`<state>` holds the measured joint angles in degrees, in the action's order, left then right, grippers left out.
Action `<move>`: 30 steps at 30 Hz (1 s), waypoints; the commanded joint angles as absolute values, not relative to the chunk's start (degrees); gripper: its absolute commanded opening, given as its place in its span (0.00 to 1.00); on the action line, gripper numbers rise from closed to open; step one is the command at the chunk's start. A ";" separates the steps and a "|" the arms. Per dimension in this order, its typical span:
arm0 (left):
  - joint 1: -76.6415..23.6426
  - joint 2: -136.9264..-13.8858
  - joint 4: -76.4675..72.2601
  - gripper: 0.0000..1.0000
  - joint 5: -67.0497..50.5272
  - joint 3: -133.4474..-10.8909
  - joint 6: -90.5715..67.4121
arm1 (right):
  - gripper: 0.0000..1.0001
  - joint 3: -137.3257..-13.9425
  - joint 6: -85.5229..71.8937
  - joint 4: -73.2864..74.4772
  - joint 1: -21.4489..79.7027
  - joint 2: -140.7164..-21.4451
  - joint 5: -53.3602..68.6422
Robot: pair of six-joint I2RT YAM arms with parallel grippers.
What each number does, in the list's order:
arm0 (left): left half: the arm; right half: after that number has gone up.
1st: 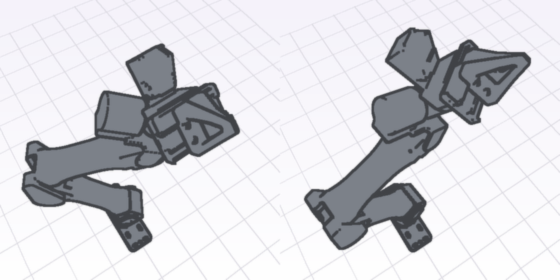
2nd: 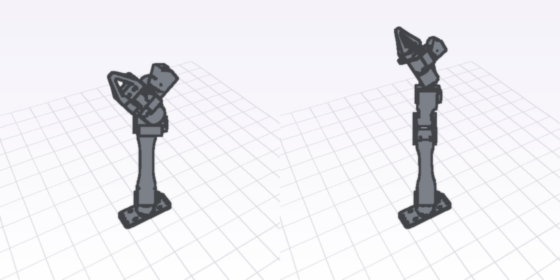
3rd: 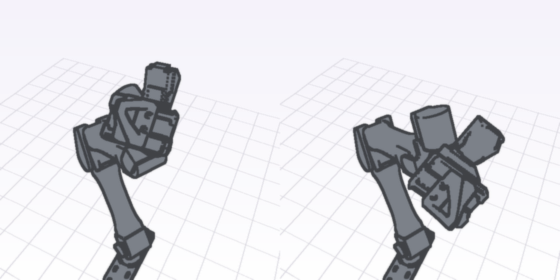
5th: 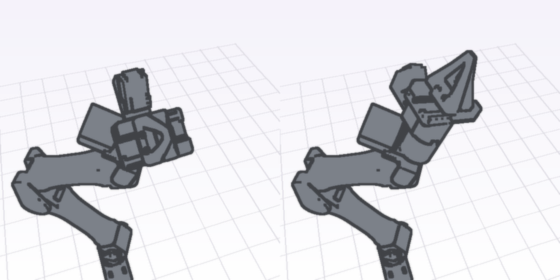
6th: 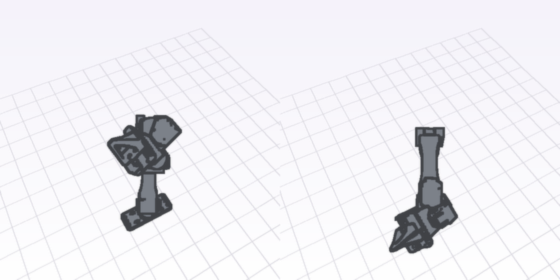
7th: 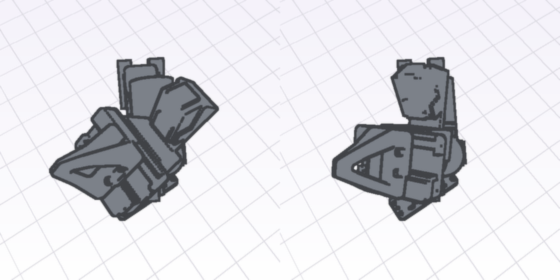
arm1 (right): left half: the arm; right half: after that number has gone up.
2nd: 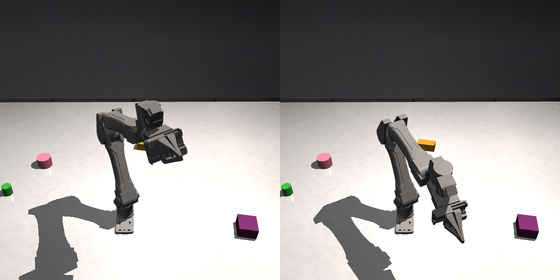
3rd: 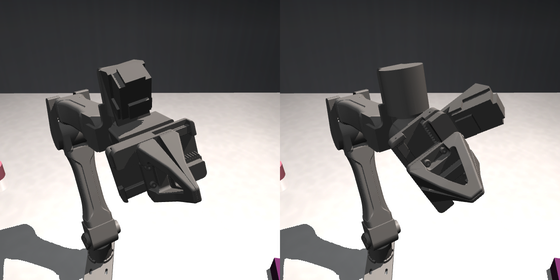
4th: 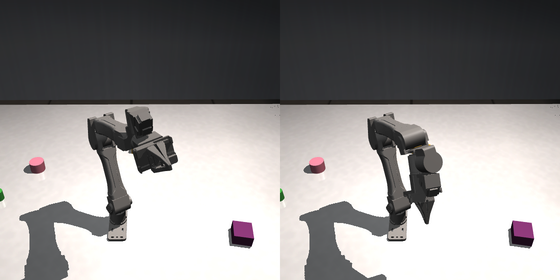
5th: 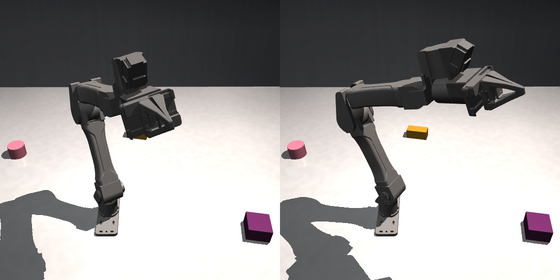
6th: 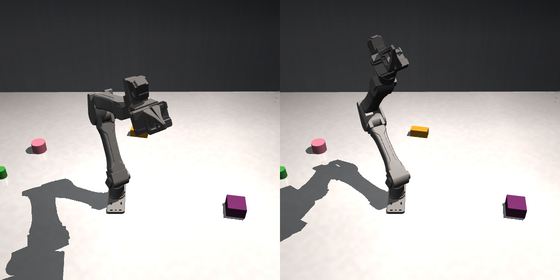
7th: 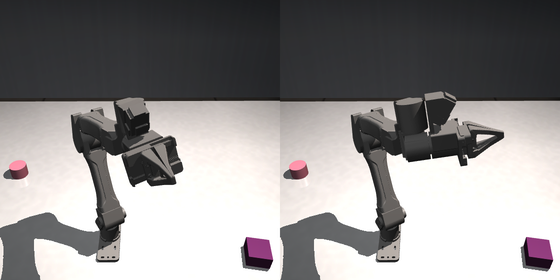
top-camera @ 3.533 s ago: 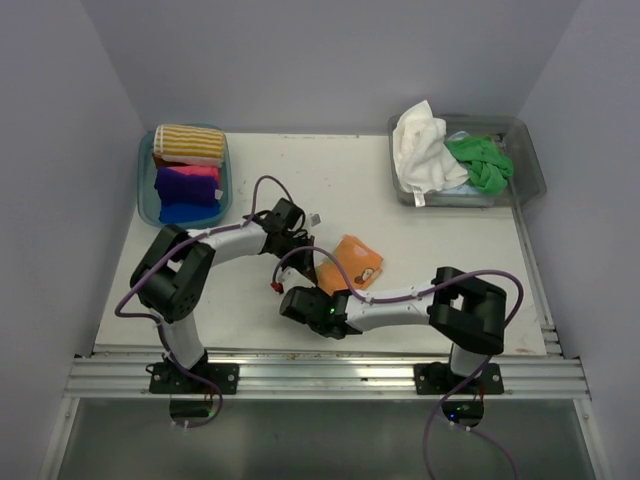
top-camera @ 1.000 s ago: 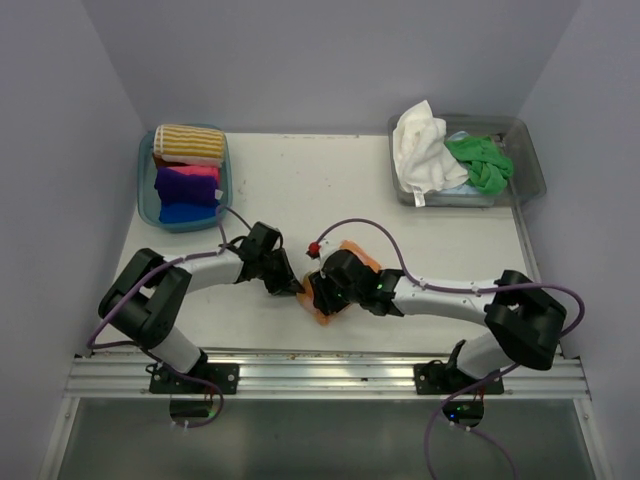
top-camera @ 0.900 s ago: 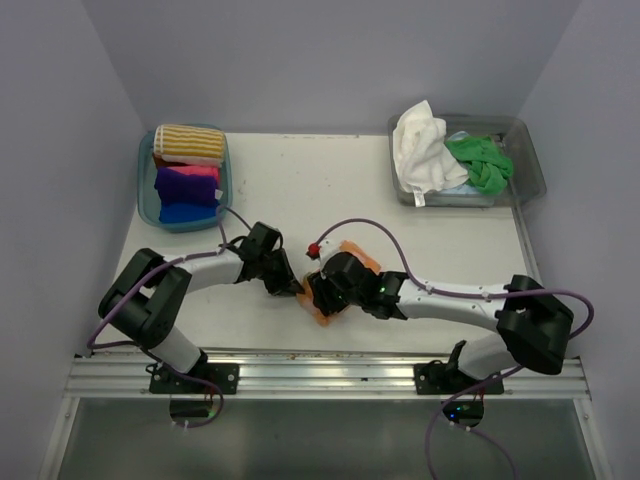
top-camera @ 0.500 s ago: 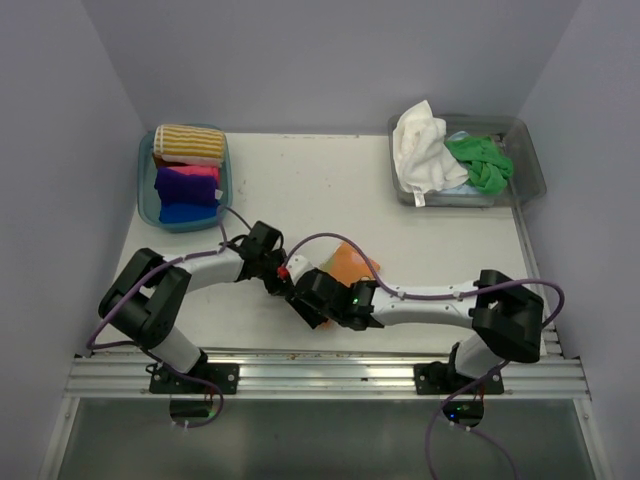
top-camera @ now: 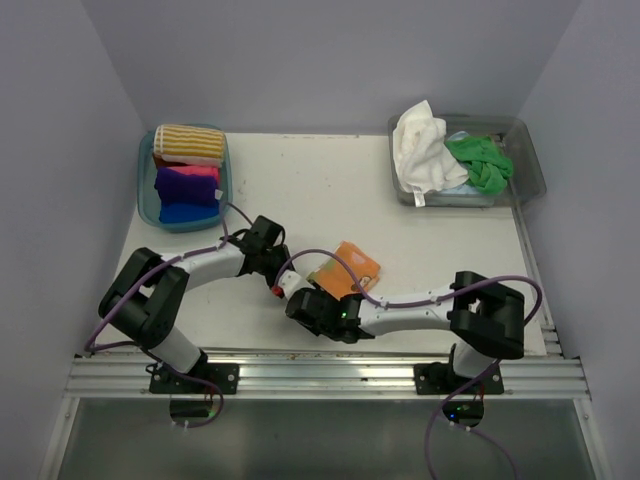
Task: Roll the towels
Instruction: Roll the towel
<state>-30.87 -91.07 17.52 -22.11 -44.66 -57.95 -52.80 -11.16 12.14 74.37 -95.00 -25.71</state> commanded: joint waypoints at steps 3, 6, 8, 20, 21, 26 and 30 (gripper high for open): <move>-30.59 -90.26 16.27 0.00 -25.57 -44.30 -58.97 | 0.46 -50.89 -11.16 8.17 76.11 -97.99 -34.45; -30.32 -90.18 16.00 0.00 -26.01 -43.77 -59.24 | 0.39 -49.93 -12.04 7.12 76.64 -98.17 -37.35; -30.24 -89.91 16.08 0.00 -26.10 -43.77 -59.24 | 0.31 -49.66 -12.91 6.77 76.90 -98.00 -39.01; -29.97 -87.37 16.26 0.03 -26.45 -42.98 -57.31 | 0.00 -48.96 -15.38 7.03 73.40 -90.28 -28.86; -29.62 -86.93 15.39 0.05 -26.89 -42.63 -57.22 | 0.00 -48.26 -15.64 6.60 72.43 -89.57 -23.87; -28.57 -84.21 15.20 0.23 -28.74 -40.96 -56.34 | 0.00 -46.67 -17.40 4.66 64.26 -86.49 -8.98; -27.77 -83.15 15.99 0.35 -29.44 -41.04 -55.46 | 0.00 -47.28 -18.10 5.10 60.39 -87.62 -0.28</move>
<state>-28.49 -85.30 16.82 -27.18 -41.32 -57.19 -47.27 -16.56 6.94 61.84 -88.27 -10.37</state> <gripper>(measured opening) 0.334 0.065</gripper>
